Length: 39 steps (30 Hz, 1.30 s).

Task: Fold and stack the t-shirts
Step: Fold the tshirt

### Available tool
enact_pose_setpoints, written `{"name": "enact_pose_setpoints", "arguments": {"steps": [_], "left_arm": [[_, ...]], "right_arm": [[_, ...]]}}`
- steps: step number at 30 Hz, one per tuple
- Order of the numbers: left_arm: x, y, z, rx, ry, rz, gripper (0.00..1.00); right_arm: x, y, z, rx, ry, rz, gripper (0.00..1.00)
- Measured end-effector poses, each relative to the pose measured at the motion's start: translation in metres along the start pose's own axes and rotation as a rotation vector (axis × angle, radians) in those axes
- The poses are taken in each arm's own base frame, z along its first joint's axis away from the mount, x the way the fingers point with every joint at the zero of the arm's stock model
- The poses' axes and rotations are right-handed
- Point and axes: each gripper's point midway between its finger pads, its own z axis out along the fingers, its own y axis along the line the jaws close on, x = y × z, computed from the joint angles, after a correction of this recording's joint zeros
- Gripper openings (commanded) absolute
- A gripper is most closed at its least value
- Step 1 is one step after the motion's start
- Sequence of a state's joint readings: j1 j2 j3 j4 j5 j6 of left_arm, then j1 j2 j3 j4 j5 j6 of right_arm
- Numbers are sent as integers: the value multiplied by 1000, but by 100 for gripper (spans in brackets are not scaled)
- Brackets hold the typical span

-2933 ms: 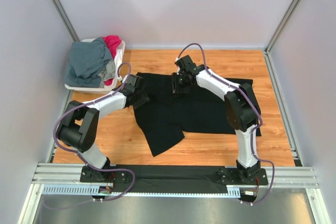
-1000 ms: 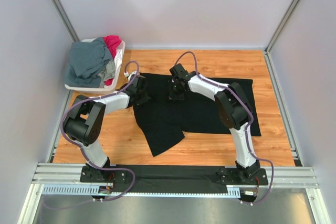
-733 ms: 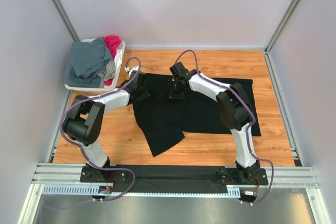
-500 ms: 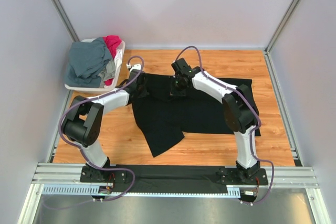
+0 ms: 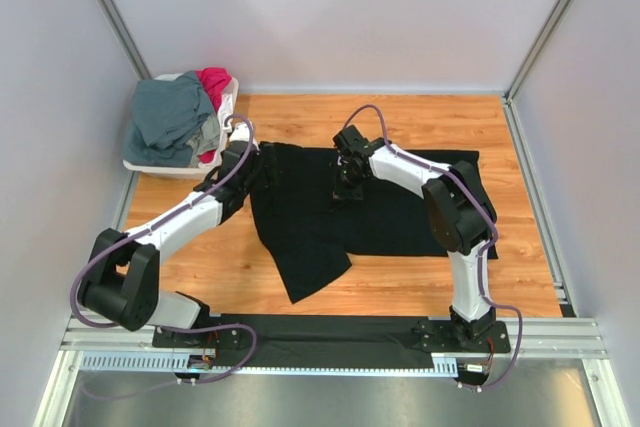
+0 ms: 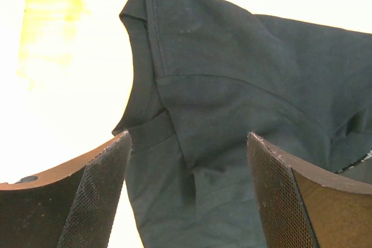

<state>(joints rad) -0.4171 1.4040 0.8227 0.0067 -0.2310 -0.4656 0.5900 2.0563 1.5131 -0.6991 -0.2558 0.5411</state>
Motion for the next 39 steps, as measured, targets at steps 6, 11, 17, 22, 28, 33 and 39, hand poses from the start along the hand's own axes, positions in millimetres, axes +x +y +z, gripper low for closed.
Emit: {"name": "enact_pose_setpoints", "arguments": {"steps": [6, 11, 17, 22, 28, 33, 39], "left_arm": [[19, -4, 0, -8, 90, -81, 86], [60, -19, 8, -33, 244, -168, 81], [100, -26, -2, -71, 384, -233, 74], [112, -27, -7, -93, 414, -292, 41], [123, -24, -14, -125, 446, -308, 0], [114, -25, -25, -112, 434, -311, 0], [99, -32, -35, -69, 408, -323, 0]], "right_arm": [[9, -3, 1, -2, 34, -20, 1], [13, -6, 0, 2, 50, -42, 0], [17, -9, 0, 10, 65, -62, 0], [17, -9, -1, 11, 68, -65, 0], [16, -9, -3, 14, 69, -69, 0], [14, -7, -5, 12, 66, -71, 0], [16, -8, -7, 22, 71, -72, 0]]}}
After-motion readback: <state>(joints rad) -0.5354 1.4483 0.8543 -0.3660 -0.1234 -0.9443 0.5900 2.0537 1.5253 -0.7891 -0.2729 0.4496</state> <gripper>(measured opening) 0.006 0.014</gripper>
